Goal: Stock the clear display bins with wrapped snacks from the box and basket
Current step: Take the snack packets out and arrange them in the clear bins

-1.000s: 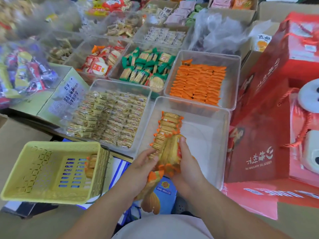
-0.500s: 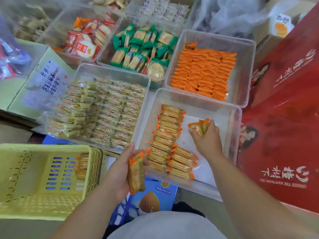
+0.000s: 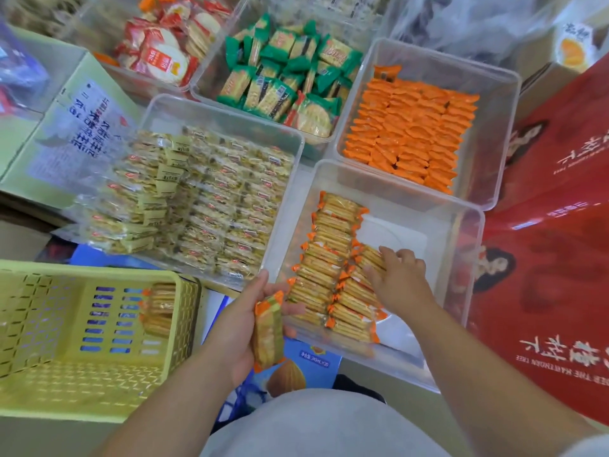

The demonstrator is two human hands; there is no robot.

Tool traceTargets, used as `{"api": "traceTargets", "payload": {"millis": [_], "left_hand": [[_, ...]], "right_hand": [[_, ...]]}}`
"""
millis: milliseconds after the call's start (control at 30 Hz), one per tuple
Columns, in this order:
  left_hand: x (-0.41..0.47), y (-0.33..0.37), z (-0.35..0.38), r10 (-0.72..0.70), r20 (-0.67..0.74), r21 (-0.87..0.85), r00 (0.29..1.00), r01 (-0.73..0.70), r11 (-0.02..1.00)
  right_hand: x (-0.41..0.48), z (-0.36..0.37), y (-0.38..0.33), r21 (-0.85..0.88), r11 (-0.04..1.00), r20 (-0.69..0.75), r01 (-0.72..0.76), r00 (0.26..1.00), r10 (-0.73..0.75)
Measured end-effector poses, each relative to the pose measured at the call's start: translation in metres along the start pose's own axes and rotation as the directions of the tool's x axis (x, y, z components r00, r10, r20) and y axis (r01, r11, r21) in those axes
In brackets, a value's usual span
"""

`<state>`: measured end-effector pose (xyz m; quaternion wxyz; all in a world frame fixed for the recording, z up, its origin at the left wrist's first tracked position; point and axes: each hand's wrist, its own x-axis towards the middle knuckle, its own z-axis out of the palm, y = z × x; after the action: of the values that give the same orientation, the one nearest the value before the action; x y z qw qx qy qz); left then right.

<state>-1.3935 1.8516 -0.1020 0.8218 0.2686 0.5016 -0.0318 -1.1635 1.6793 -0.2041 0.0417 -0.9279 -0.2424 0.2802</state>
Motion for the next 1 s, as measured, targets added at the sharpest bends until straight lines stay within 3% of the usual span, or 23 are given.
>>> {"api": "traceTargets", "payload": {"millis": [167, 300, 433, 633, 767, 833, 900, 1000], "left_hand": [[0.001, -0.002, 0.002, 0.007, -0.016, 0.020, 1.000, -0.007, 1.000], [-0.001, -0.003, 0.004, 0.015, -0.032, 0.032, 0.999, -0.014, 0.999], [-0.002, -0.002, 0.006, 0.024, -0.054, 0.020, 0.998, -0.023, 1.000], [-0.010, -0.002, 0.008, 0.042, -0.019, -0.200, 0.999, -0.045, 0.979], [-0.011, -0.003, 0.017, 0.136, -0.015, -0.145, 0.991, -0.137, 0.980], [-0.010, -0.003, 0.026, 0.196, -0.029, -0.066, 0.980, -0.197, 0.978], [-0.009, -0.003, 0.037, 0.255, -0.024, 0.031, 0.967, -0.254, 0.967], [-0.012, -0.003, 0.054, 0.312, -0.027, 0.156, 0.950, -0.305, 0.940]], "right_hand": [[0.002, 0.003, -0.016, 0.120, 0.993, 0.104, 0.006, 0.994, -0.019], [0.004, 0.006, -0.024, 0.009, 0.997, 0.180, 0.078, 0.981, -0.078], [0.003, 0.015, -0.024, -0.059, 0.997, 0.264, 0.045, 0.964, -0.028], [-0.004, 0.006, -0.022, -0.045, 0.998, 0.149, 0.036, 0.988, -0.029], [-0.037, -0.016, -0.034, 0.146, 0.981, -0.039, 0.130, 0.991, -0.125], [-0.063, -0.026, -0.046, 0.297, 0.918, -0.091, 0.265, 0.964, -0.249], [-0.092, -0.035, -0.061, 0.511, 0.772, -0.065, 0.377, 0.913, -0.403], [-0.121, -0.045, -0.078, 0.798, 0.517, 0.008, 0.311, 0.852, -0.524]]}}
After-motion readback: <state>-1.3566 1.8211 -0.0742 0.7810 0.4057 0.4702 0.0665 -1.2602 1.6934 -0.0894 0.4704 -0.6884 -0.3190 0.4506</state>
